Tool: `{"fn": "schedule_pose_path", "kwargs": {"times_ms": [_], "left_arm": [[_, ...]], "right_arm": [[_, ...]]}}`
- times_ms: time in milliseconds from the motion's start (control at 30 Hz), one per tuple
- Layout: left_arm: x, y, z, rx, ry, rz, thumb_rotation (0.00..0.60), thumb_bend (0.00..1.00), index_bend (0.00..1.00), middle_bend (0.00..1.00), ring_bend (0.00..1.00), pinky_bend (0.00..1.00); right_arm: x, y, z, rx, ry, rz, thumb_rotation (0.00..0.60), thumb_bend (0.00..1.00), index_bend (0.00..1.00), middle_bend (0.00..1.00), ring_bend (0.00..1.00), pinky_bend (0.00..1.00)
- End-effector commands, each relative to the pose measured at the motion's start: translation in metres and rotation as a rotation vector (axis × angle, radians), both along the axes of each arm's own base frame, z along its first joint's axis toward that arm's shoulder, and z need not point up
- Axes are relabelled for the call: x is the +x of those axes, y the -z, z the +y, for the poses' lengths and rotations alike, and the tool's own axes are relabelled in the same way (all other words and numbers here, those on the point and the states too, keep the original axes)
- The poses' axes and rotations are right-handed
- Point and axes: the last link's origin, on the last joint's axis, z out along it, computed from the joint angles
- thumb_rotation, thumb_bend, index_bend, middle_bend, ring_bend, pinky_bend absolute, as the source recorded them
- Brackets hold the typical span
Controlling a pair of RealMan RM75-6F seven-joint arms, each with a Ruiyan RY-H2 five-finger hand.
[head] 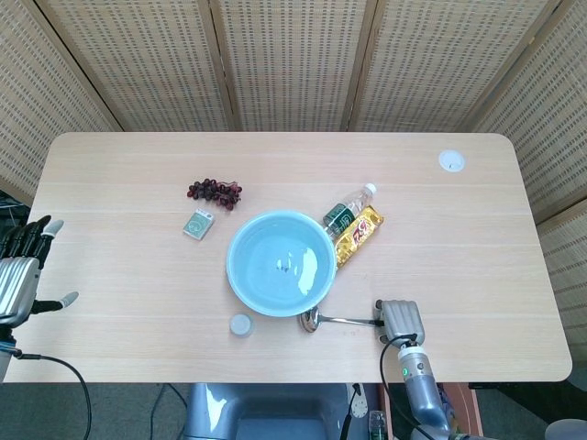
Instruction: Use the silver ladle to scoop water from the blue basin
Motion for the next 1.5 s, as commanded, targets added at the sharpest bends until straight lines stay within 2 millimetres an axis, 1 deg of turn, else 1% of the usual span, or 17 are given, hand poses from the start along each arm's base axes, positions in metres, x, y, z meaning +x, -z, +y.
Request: {"fn": "schedule_pose_path", "kwargs": {"times_ms": [33,200,333,500,733,1000,1267,1500], "left_arm": [[0.000,-0.001,0.000,0.003,-0.002,-0.003,0.600,0.00,0.00,0.00,0.00,0.00],[-0.001,-0.002,0.001,0.005,-0.007,-0.009,0.600,0.00,0.00,0.00,0.00,0.00],[-0.001,-0.002,0.001,0.001,-0.006,-0.008,0.600,0.00,0.00,0.00,0.00,0.00],[0.000,-0.001,0.001,-0.002,-0.004,-0.011,0.600,0.00,0.00,0.00,0.00,0.00],[0.000,0.001,0.002,-0.007,-0.004,-0.008,0.600,0.00,0.00,0.00,0.00,0.00],[0.001,0.004,0.003,-0.012,-0.004,-0.004,0.600,0.00,0.00,0.00,0.00,0.00],[0.002,0.005,0.003,-0.017,-0.005,0.000,0.600,0.00,0.00,0.00,0.00,0.00],[0.002,0.007,0.005,-0.020,-0.007,0.003,0.600,0.00,0.00,0.00,0.00,0.00]], "right_arm": [[-0.001,0.000,0.000,0.005,0.001,0.003,0.600,0.44,0.60,0.92,0.96,1.00],[-0.004,-0.002,0.001,0.018,0.005,0.006,0.600,0.59,0.68,0.93,0.96,1.00],[-0.004,-0.006,0.003,0.028,-0.017,-0.006,0.600,0.67,0.69,0.93,0.97,1.00],[-0.009,-0.011,0.005,0.045,-0.031,-0.031,0.600,0.69,0.70,0.93,0.97,1.00],[-0.024,-0.031,0.007,0.060,-0.056,-0.084,0.600,0.70,0.71,0.93,0.97,1.00],[-0.031,-0.048,0.006,0.068,-0.067,-0.152,0.600,0.70,0.72,0.94,0.97,1.00],[-0.030,-0.067,0.007,0.084,-0.078,-0.229,0.600,0.70,0.72,0.94,0.97,1.00],[-0.022,-0.086,0.006,0.095,-0.101,-0.274,0.600,0.70,0.72,0.94,0.97,1.00]]}}
